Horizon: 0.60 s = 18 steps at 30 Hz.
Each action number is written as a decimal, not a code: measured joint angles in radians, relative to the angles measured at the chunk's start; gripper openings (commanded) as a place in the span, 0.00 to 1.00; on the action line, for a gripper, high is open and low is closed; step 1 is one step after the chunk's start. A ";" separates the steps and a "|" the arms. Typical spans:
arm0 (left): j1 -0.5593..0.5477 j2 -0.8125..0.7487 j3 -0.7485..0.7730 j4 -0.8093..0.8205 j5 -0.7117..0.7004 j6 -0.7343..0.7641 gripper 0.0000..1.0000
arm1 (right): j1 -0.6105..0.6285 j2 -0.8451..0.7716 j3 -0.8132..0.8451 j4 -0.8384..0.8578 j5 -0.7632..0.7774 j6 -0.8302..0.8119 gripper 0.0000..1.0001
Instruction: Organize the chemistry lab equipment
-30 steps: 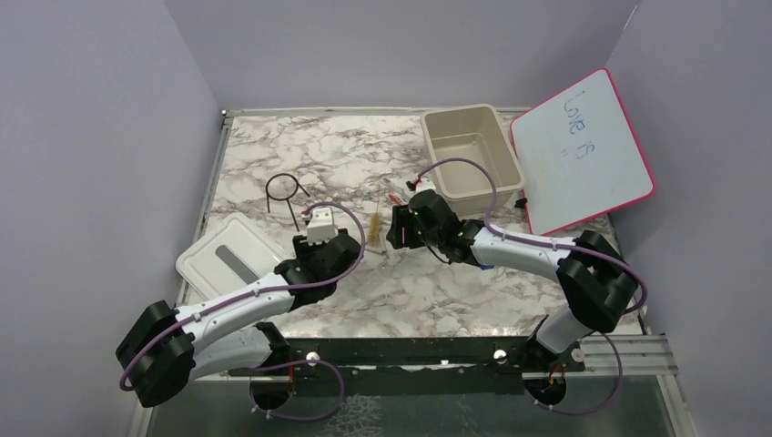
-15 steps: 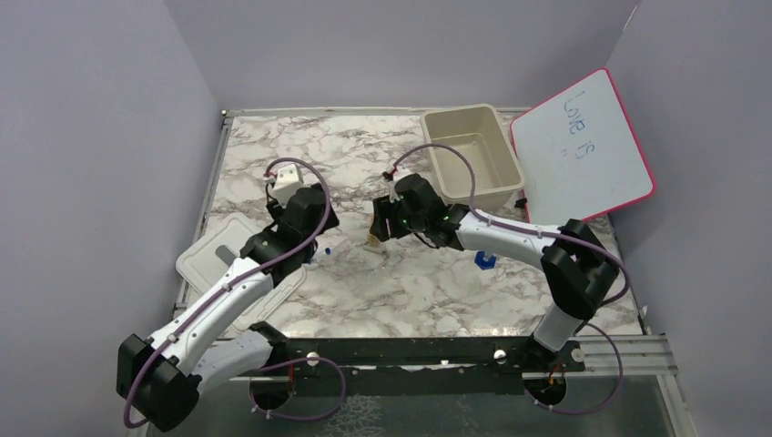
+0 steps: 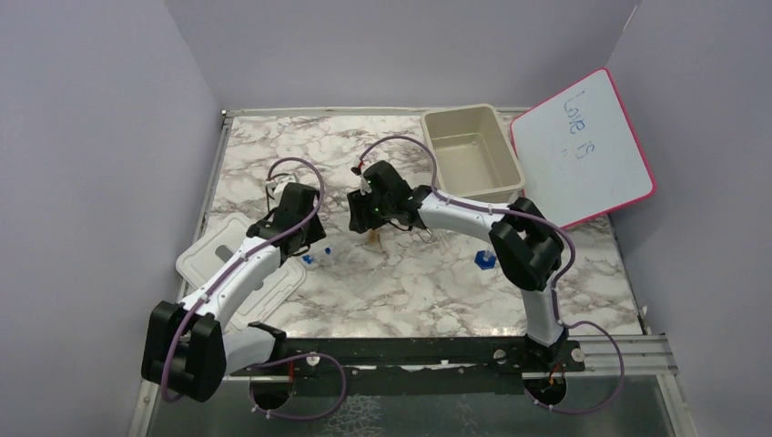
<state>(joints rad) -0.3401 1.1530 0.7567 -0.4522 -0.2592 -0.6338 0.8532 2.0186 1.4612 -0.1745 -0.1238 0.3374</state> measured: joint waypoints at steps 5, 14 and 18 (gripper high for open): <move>0.000 0.063 -0.060 0.001 0.012 -0.024 0.47 | 0.000 0.059 0.061 -0.039 -0.023 -0.009 0.55; 0.001 0.130 -0.118 0.053 0.011 -0.082 0.49 | 0.000 0.090 0.101 -0.059 -0.052 -0.018 0.54; 0.001 0.138 -0.140 0.097 0.011 -0.100 0.49 | 0.000 0.086 0.072 -0.051 -0.061 -0.018 0.54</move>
<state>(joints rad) -0.3393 1.2907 0.6170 -0.3557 -0.2478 -0.7338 0.8532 2.1048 1.5337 -0.2256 -0.1852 0.3199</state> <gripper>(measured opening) 0.486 0.542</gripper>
